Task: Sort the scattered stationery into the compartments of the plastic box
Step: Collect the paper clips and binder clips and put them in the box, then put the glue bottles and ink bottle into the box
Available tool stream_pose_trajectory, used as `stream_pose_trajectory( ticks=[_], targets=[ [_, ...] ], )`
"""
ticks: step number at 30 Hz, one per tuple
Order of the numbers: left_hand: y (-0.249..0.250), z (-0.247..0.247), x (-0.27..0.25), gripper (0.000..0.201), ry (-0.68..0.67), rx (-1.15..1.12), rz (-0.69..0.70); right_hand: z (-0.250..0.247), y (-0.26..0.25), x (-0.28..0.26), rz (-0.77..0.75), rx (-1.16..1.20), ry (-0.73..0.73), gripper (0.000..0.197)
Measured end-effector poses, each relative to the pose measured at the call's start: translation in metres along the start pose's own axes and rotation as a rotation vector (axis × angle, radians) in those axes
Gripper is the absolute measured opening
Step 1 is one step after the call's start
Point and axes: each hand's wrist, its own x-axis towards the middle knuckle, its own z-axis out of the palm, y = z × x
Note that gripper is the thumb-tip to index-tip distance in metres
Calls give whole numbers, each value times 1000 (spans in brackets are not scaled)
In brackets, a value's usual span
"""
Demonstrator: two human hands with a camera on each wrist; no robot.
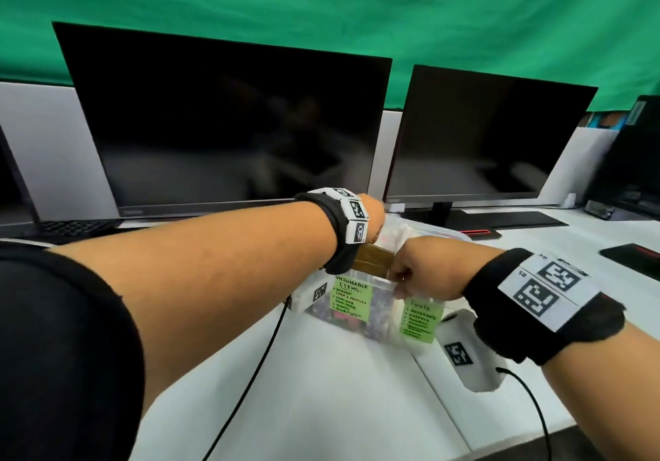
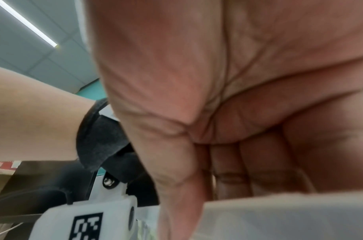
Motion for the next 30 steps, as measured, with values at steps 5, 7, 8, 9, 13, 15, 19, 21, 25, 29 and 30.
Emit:
stream_pose_trajectory(
  ticks=[5, 7, 8, 9, 13, 15, 19, 21, 25, 29, 30],
  targets=[
    [-3, -5, 1, 38, -113, -44, -24, -3, 1, 9, 18, 45, -31, 21],
    [-8, -5, -4, 40, -114, -43, -14, -6, 0, 12, 33, 82, -71, 17],
    [-12, -4, -8, 41, -103, -61, -11, -7, -2, 11, 41, 97, -92, 13],
    [-17, -3, -13, 43, -80, -84, -3, -8, -3, 11, 47, 103, -106, 8],
    [-49, -1, -45, 43, 68, -142, 35, -11, -13, 9, 71, 39, -114, 12],
    [-71, 4, -63, 41, 81, -131, 18, -11, -20, 8, 72, -71, -103, 15],
    [-123, 24, -104, 40, 25, -47, -60, -10, -21, 6, 105, -291, -102, 9],
    [-145, 40, -120, 39, -22, -37, -120, -10, -13, -1, 168, -289, -140, 9],
    [-171, 74, -139, 39, -92, -71, -216, -13, -9, -11, 267, -312, -164, 23],
    [-157, 88, -137, 42, -40, -224, -179, -18, -30, -4, 316, -384, -98, 16],
    [-151, 90, -134, 43, -21, -266, -157, -21, -41, -2, 292, -376, -28, 13]
  ],
)
